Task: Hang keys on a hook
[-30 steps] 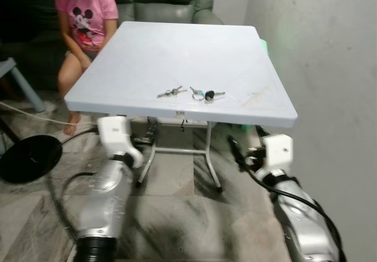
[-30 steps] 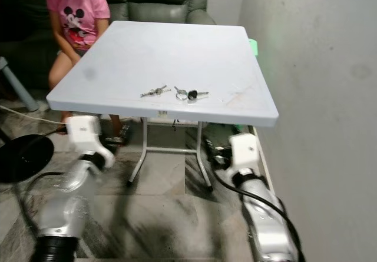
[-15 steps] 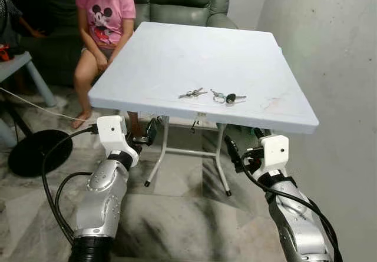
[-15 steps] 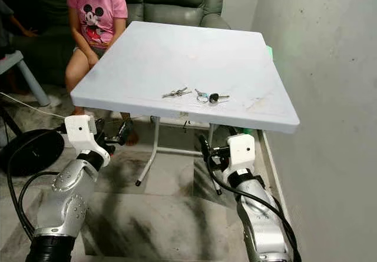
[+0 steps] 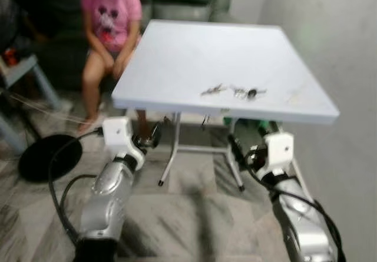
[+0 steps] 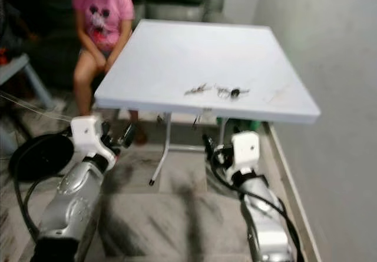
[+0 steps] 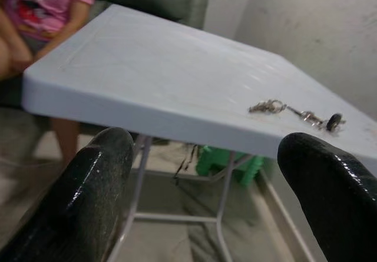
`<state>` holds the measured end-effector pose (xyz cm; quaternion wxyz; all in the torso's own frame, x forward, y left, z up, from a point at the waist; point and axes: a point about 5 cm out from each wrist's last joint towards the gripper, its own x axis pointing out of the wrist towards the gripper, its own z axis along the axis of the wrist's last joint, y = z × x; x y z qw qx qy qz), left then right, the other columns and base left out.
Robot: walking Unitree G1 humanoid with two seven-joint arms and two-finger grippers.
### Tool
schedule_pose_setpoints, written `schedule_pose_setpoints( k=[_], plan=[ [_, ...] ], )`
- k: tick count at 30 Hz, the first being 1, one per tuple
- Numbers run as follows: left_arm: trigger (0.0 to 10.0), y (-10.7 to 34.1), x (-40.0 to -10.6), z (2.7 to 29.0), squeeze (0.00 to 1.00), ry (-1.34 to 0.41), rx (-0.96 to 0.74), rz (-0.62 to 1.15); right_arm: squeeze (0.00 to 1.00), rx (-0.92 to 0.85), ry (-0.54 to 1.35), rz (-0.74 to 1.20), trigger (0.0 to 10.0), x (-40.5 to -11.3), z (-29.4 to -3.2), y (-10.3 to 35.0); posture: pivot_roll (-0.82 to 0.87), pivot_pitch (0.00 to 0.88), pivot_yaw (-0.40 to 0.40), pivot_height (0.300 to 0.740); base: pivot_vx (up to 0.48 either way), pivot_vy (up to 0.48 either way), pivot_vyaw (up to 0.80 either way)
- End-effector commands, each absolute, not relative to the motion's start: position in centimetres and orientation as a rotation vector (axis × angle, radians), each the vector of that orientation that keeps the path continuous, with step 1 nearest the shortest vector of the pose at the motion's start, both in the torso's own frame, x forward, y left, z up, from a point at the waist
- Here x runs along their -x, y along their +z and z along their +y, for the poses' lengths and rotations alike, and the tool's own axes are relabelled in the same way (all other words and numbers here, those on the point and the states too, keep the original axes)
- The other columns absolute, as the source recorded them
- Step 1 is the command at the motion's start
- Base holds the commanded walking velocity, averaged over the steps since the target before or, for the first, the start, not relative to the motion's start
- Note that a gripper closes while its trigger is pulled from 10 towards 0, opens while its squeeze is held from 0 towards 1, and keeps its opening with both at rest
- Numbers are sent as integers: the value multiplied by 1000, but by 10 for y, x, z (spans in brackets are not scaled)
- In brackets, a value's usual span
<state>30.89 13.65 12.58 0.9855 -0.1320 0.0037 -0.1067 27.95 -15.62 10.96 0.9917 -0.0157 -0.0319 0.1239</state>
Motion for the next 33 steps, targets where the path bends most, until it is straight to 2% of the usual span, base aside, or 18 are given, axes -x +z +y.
schedule_pose_setpoints(
  k=[1, 9, 33],
  plan=[
    [10000, 126, -308, 146, 0, -176, 259, -1, 0, 28, 264, -97, 10000, -282, -151, 118, -9, 40, -38, 740, 326, 352, 0],
    [10000, 126, -308, 146, 0, -175, 241, 2, 0, 29, 265, -94, 10000, -282, -152, 119, -11, 50, -38, 740, 385, 252, 0],
    [10000, 126, -307, 144, 0, -185, 213, 1, 0, 23, 261, -91, 10000, -281, -152, 120, -9, 53, -39, 740, 455, 0, 0]
  ],
)
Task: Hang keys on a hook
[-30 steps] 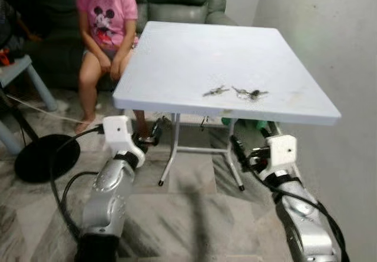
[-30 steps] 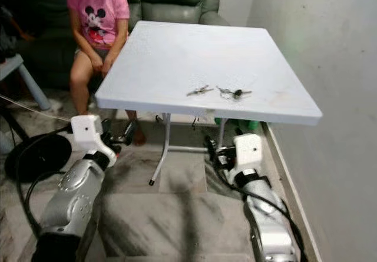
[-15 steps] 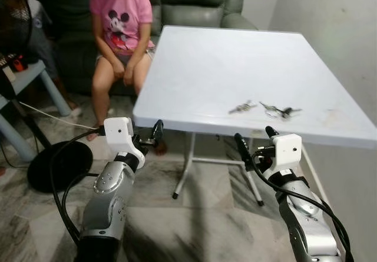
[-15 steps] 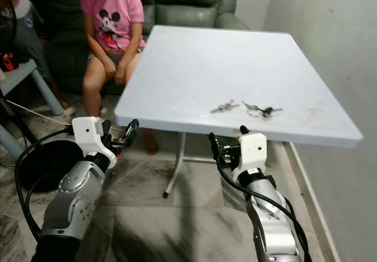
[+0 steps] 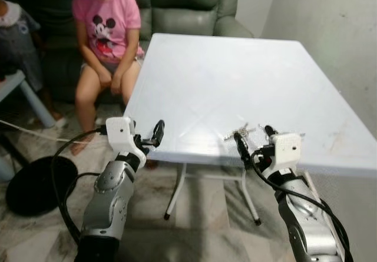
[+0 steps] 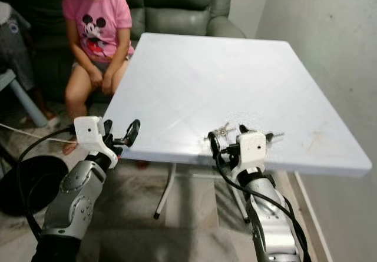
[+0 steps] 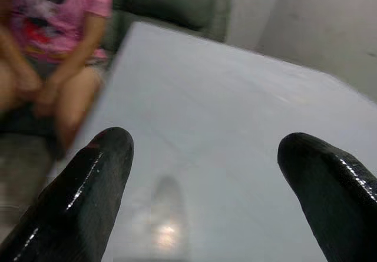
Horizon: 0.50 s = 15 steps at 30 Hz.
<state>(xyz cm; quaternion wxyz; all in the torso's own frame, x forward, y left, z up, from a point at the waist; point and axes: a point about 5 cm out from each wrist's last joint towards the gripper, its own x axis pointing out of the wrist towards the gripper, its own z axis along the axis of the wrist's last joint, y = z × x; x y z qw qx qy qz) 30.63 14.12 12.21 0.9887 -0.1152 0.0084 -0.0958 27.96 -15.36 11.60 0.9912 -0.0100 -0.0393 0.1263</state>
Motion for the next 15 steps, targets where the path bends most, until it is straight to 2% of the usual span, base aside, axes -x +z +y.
schedule_pose_setpoints(
  k=[1, 3, 9, 15],
  plan=[
    [10000, 128, -307, 143, 0, -193, 223, -10, 0, 23, 261, -91, 10000, -281, -151, 120, -9, 53, -39, 740, 461, 0, 0],
    [10000, 128, -307, 141, 0, -202, 253, -8, 0, 23, 262, -90, 10000, -281, -151, 120, -9, 53, -39, 740, 349, 0, 0],
    [10000, 127, -307, 135, 0, -199, 220, 2, 0, 33, 268, -82, 10000, -282, -152, 118, -6, 46, -39, 740, 0, 0, 0],
    [10000, 128, -303, 124, 0, -247, 177, -11, 0, 62, 260, -78, 10000, -288, -165, 119, -2, 41, -45, 740, 0, 0, 0]
  ],
)
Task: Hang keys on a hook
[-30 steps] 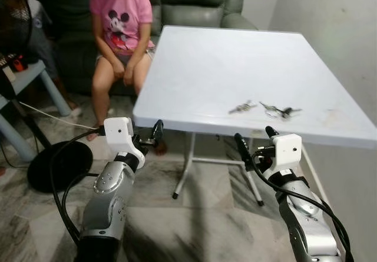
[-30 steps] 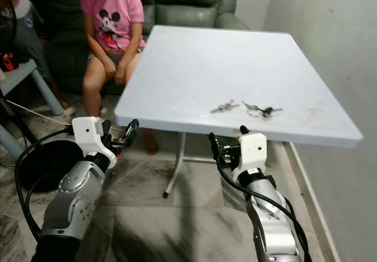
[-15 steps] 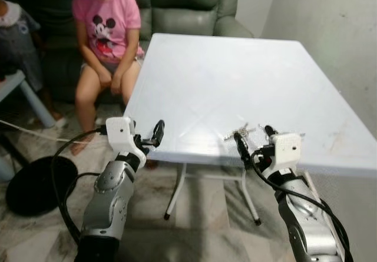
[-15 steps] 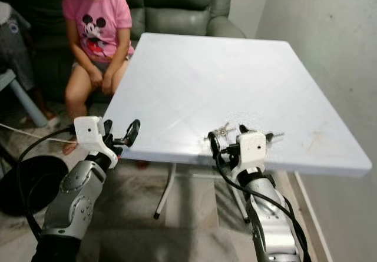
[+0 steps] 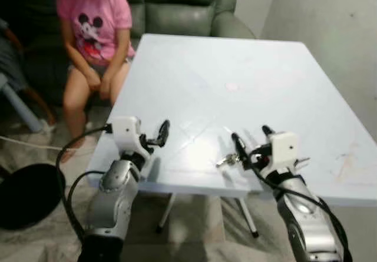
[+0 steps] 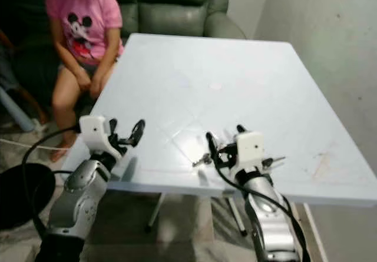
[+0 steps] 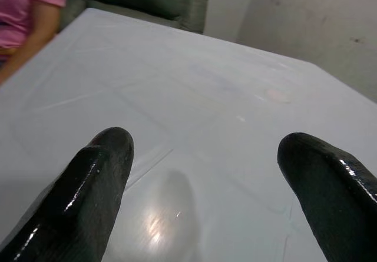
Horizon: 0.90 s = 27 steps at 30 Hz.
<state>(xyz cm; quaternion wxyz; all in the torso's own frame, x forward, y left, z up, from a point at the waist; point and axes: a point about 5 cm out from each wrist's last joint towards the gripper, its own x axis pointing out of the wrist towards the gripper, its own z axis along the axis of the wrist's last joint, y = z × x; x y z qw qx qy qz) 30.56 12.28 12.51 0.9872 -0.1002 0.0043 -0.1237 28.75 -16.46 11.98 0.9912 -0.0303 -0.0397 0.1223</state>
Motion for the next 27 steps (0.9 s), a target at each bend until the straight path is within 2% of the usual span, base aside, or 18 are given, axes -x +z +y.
schedule_pose_setpoints(
  k=[1, 8, 22, 27],
  plan=[
    [10000, 128, -303, 123, 0, -252, 176, -16, 0, 64, 259, -77, 10000, -289, -166, 119, -2, 42, -44, 740, 0, 0, 0],
    [10000, 122, -293, 104, 0, -331, 163, 8, 0, 117, 313, -57, 10000, -298, -182, 121, 3, 38, -51, 740, 0, 0, 0],
    [10000, 113, -270, 73, 0, -540, 81, 38, 0, 181, 554, 57, 10000, -306, -180, 108, 11, 49, -57, 740, 0, 0, 0],
    [10000, 111, -266, 69, 0, -565, 68, 51, 0, 180, 567, 81, 10000, -310, -181, 103, 16, 70, -60, 740, 0, 0, 0]
  ],
)
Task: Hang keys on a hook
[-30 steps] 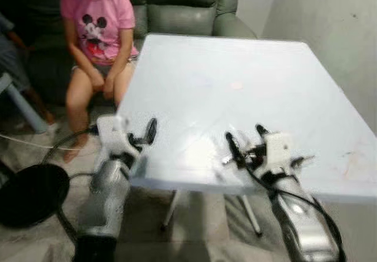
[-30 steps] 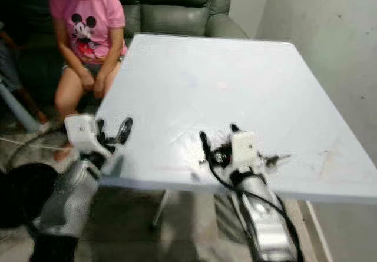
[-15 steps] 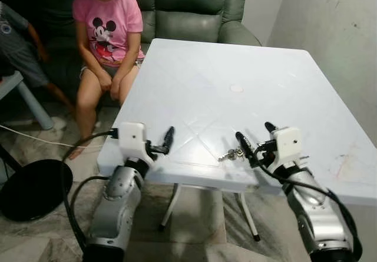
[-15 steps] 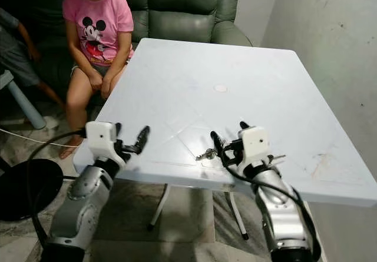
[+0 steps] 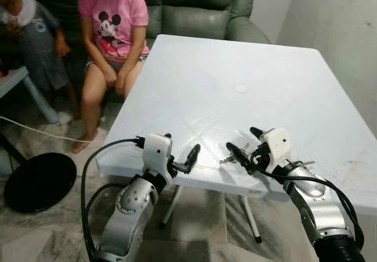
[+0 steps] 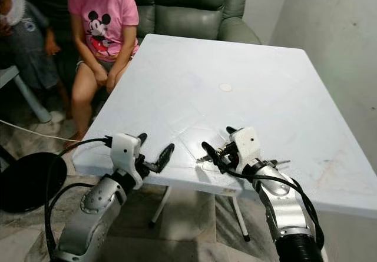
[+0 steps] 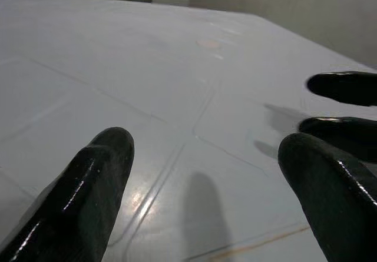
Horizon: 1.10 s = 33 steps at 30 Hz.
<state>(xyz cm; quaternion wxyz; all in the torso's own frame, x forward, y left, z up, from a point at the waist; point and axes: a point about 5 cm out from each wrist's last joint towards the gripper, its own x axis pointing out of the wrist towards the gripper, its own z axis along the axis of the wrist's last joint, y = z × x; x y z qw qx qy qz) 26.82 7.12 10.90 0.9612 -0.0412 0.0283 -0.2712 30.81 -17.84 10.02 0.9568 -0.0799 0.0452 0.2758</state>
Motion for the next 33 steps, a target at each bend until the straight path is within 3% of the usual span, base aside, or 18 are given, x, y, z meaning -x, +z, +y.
schedule_pose_setpoints(
  k=[1, 11, 16, 22, 23, 25, 26, 27, 33],
  plan=[
    [10000, 110, -265, 68, 0, -566, 73, 59, 0, 171, 562, 102, 10000, -312, -183, 99, 20, 67, -60, 740, 0, 0, 0],
    [10000, 108, -261, 68, 0, -572, 68, 80, 0, 121, 646, 197, 10000, -311, -203, 81, 24, 79, -56, 740, 0, 0, 0],
    [10000, 108, -261, 69, 0, -567, 73, 83, 0, 10, 610, 120, 10000, -315, -220, 92, 22, 79, -56, 740, 0, 0, 0],
    [10000, 109, -260, 69, 0, -565, 72, 83, 0, -5, 610, 101, 10000, -314, -227, 92, 21, 81, -53, 740, 0, 0, 0],
    [10000, 109, -260, 68, 0, -566, 71, 83, 0, -30, 611, 85, 8863, -313, -229, 93, 21, 81, -52, 740, 0, 0, 0],
    [10000, 109, -260, 68, 0, -566, 71, 83, 0, -35, 612, 75, 8863, -313, -230, 94, 21, 81, -52, 740, 0, 0, 0],
    [10000, 109, -259, 68, 0, -567, 72, 85, 0, -17, 603, 78, 9843, -313, -232, 94, 20, 83, -49, 740, 0, 0, 0],
    [10000, 109, -259, 68, 0, -567, 72, 85, 0, -13, 610, 73, 10000, -311, -233, 95, 21, 82, -48, 740, 0, 0, 0],
    [10000, 110, -259, 69, 0, -570, 73, 85, 0, 127, 636, 114, 10000, -307, -239, 93, 20, 82, -47, 740, 0, 0, 0]
  ],
)
